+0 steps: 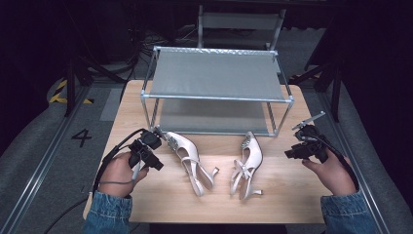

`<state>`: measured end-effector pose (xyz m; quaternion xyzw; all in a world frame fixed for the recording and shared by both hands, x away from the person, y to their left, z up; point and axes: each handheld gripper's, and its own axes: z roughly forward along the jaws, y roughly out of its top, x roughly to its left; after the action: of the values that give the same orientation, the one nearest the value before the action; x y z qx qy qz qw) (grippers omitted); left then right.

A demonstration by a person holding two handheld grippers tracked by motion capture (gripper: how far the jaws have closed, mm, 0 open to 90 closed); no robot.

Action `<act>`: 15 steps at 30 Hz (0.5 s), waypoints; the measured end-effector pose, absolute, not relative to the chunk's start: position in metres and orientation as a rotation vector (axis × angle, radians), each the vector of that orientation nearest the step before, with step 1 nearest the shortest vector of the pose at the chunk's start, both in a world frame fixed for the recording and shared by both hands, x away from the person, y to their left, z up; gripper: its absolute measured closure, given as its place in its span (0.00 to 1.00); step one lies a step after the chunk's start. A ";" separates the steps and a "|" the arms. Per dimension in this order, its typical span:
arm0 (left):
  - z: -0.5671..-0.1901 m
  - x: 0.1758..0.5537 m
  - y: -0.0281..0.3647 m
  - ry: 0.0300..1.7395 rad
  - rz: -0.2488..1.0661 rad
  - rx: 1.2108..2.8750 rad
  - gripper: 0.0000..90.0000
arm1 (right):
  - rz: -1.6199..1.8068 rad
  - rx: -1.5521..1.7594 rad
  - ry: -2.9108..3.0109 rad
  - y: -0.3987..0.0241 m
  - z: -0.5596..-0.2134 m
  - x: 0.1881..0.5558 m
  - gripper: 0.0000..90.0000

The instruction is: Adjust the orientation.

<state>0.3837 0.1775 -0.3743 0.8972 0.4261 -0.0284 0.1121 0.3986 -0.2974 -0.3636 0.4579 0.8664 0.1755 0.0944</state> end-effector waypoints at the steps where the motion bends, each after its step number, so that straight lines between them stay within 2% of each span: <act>1: -0.374 0.383 0.176 1.238 -0.072 2.642 0.79 | 0.527 1.350 2.569 -0.297 -0.363 0.398 0.65; 5: -0.370 0.378 0.168 1.164 -0.031 2.658 0.79 | 0.526 1.318 2.578 -0.293 -0.365 0.398 0.64; 9: -0.360 0.377 0.162 1.154 0.030 2.632 0.72 | 0.528 1.330 2.609 -0.290 -0.370 0.401 0.61; 15: -0.365 0.377 0.150 1.092 -0.017 2.652 0.66 | 0.554 1.386 2.627 -0.294 -0.373 0.404 0.59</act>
<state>0.3772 0.1496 -0.3646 0.9161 0.3771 -0.0057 0.1365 0.4041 -0.2936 -0.3731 0.4580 0.8679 0.1830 0.0599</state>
